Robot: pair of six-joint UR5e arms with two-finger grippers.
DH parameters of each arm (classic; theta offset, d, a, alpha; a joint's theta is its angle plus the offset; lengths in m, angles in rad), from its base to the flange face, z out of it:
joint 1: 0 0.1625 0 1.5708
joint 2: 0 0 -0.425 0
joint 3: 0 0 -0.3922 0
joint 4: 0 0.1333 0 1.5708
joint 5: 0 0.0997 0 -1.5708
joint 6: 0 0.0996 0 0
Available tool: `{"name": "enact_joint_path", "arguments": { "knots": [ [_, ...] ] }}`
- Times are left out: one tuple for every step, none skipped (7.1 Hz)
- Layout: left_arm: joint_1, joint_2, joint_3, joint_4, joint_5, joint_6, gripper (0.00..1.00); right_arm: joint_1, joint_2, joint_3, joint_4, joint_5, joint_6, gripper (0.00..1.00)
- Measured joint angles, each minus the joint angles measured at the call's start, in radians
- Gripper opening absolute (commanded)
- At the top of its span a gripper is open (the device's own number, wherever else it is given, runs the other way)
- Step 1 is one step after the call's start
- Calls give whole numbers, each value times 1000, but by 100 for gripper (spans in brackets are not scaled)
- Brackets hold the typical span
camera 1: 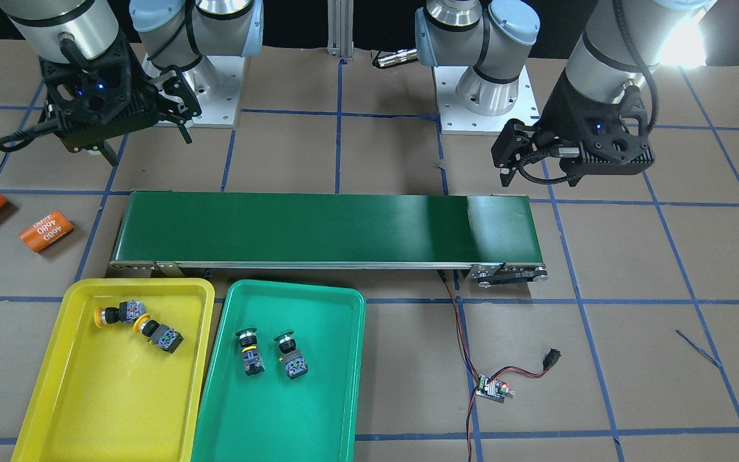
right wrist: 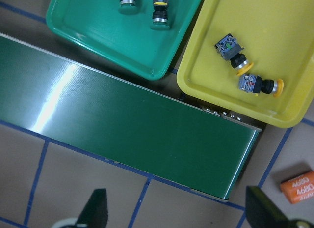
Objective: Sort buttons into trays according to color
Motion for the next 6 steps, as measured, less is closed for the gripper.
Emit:
{"name": "enact_joint_path", "arguments": {
  "knots": [
    [0, -1, 2, 0, 0, 0, 100, 1, -4, 0, 0, -1, 149, 100],
    [0, 0, 3, 0, 1, 0, 100, 2, -5, 1, -2, -4, 216, 100],
    [-1, 0, 3, 0, 1, 0, 100, 3, -6, 1, -3, -7, 244, 100],
    [-1, 1, 3, 0, 1, 0, 100, 4, -6, 1, -5, -8, 256, 100],
    [-1, 1, 2, 0, 0, -1, 100, 4, -6, 1, -9, -9, 260, 100],
    [-1, 1, 3, 0, -1, -1, 100, 4, -6, 1, -15, -11, 261, 100]
  ]
}}
